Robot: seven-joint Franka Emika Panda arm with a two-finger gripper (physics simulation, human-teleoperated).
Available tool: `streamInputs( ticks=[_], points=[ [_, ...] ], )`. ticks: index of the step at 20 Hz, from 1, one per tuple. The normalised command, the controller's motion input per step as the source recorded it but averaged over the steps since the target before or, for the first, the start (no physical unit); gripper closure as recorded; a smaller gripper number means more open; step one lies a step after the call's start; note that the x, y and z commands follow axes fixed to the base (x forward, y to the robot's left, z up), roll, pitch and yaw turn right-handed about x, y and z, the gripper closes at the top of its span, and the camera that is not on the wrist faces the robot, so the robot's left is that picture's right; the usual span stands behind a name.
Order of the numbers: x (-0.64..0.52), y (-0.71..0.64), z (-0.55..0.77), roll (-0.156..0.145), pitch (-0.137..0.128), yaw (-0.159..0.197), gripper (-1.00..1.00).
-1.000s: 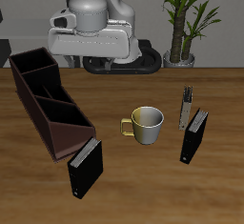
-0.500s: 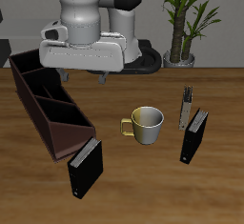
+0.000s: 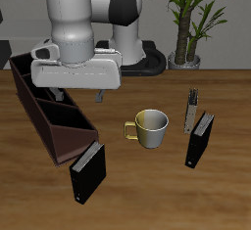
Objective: Place the right black book into the right desk caddy's front compartment
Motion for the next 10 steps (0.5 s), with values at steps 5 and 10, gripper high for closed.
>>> streamInputs(
  ticks=[5,10],
  points=[
    [0.25,-0.15,-0.19,-0.022,-0.028,-0.048,-1.0],
    [0.11,0.02,-0.21,0.013,-0.045,-0.061,-1.0]
  ],
)
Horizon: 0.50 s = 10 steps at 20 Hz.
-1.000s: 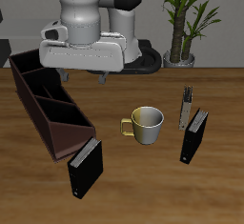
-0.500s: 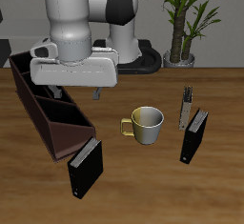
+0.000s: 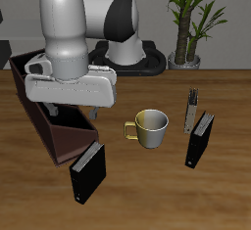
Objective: Place the right black book into the right desk caddy's front compartment
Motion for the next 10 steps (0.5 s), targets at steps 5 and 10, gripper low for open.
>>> streamInputs(
  ticks=[5,10],
  points=[
    [0.12,0.01,-0.2,0.006,-0.037,-0.094,-1.0],
    [0.05,-0.05,-0.21,0.001,-0.017,-0.068,-1.0]
  ],
)
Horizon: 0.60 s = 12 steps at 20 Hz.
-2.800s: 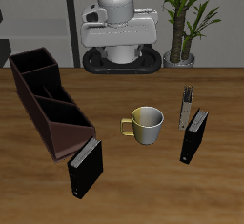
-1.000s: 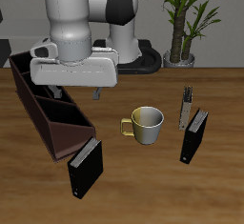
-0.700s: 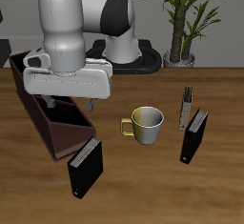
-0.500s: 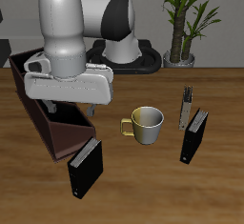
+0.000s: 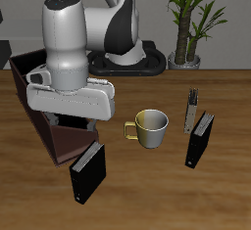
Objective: Place the right black book into the right desk caddy's front compartment
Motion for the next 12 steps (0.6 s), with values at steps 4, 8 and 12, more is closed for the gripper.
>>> streamInputs(
  ticks=[4,8,12],
  points=[
    [0.07,-0.13,-0.24,-0.009,0.009,-0.022,-1.0],
    [0.05,-0.04,-0.21,-0.005,0.004,-0.057,-1.0],
    [0.04,0.03,-0.16,-0.006,-0.003,-0.031,-1.0]
  ],
)
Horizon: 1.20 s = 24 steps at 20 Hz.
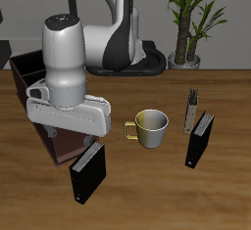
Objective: Place the right black book into the right desk caddy's front compartment
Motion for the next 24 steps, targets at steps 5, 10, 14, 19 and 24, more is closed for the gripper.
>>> streamInputs(
  ticks=[5,10,14,19,24],
  points=[
    [0.1,0.02,-0.22,-0.002,0.017,-0.053,-1.0],
    [0.05,0.09,-0.2,0.019,0.015,-0.042,-1.0],
    [0.11,0.04,-0.19,0.016,0.02,-0.028,-1.0],
    [0.08,0.07,-0.16,0.012,0.009,-0.021,-1.0],
    [0.11,0.1,-0.22,0.008,0.025,-0.029,-1.0]
  ],
)
